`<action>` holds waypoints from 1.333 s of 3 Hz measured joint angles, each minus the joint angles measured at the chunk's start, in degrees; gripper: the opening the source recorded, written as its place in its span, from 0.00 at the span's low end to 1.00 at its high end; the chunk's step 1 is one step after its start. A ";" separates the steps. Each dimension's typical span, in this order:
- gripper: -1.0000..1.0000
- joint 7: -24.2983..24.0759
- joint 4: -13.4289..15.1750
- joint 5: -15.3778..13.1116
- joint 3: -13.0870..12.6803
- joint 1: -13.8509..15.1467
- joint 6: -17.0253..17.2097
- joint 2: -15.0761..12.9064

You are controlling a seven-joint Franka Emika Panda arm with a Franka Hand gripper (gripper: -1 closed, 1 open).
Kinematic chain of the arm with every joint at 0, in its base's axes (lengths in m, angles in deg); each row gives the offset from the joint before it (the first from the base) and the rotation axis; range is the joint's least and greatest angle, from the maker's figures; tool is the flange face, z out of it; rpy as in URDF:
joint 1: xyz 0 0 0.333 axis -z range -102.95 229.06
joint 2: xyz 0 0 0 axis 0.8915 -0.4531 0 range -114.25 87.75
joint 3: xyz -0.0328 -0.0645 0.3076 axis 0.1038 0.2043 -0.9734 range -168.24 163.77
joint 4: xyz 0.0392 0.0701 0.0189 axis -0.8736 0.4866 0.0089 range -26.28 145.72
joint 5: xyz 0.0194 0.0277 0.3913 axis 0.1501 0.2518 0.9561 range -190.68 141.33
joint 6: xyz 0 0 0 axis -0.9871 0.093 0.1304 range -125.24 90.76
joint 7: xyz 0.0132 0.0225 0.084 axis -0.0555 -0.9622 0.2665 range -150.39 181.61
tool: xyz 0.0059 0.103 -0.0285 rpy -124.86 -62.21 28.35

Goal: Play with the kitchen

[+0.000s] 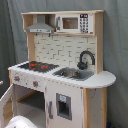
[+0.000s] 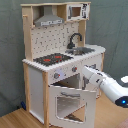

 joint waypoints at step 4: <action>1.00 -2.31 0.00 -8.46 4.53 1.31 -19.69 1.91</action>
